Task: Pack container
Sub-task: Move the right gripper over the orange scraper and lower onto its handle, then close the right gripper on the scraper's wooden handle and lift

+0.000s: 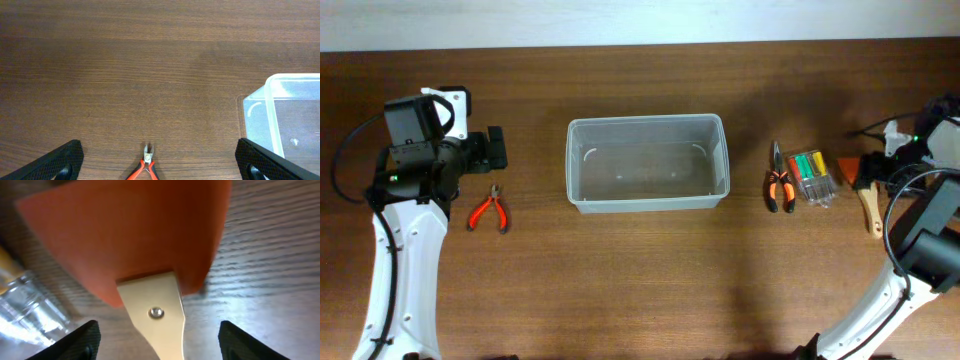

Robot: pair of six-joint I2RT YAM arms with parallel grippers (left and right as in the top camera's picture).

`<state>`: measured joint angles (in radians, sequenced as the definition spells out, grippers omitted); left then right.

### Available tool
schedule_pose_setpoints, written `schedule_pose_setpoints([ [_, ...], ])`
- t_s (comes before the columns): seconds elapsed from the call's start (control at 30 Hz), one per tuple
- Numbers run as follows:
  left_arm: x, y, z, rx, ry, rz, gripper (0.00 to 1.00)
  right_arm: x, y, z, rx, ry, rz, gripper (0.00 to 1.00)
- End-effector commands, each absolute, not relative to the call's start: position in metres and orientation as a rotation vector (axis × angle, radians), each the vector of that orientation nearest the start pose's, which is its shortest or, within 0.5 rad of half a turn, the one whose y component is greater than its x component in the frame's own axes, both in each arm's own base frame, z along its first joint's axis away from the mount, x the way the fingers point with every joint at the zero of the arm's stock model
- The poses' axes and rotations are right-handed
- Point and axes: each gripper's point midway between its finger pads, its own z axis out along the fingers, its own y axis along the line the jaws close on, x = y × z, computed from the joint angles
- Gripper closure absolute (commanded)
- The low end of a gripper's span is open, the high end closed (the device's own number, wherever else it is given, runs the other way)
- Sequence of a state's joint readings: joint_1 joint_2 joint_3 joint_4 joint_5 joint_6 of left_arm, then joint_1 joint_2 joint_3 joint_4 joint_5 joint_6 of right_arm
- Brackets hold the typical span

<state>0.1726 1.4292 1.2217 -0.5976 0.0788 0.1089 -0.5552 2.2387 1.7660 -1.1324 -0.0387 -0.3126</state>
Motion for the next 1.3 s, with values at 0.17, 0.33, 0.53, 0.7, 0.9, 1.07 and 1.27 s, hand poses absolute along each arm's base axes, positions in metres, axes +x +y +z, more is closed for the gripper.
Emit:
schedule_pose_setpoints([
  [0.17, 0.404, 0.057, 0.211, -0.024, 2.362, 0.047, 0.01, 0.351, -0.206, -0.014, 0.480, 3.178, 0.126, 0.33],
  [0.33, 0.404, 0.057, 0.211, -0.022, 2.362, 0.047, 0.01, 0.345, -0.202, -0.026, 0.520, 3.184, 0.127, 0.40],
  [0.53, 0.404, 0.057, 0.211, -0.022, 2.361, 0.047, 0.01, 0.348, -0.213, -0.024, 0.514, 3.177, 0.042, 0.53],
  [0.7, 0.404, 0.057, 0.211, -0.022, 2.362, 0.047, 0.01, 0.346, -0.209, -0.023, 0.504, 3.193, 0.050, 0.66],
  [0.9, 0.404, 0.057, 0.211, -0.022, 2.362, 0.047, 0.01, 0.360, -0.203, 0.003, 0.459, 3.198, 0.047, 0.74],
  [1.07, 0.404, 0.057, 0.211, -0.022, 2.362, 0.047, 0.01, 0.383, -0.204, 0.073, 0.411, 3.139, 0.007, 0.75],
  [1.27, 0.404, 0.057, 0.211, -0.022, 2.362, 0.047, 0.01, 0.416, -0.167, 0.194, 0.225, 2.947, -0.093, 0.76],
])
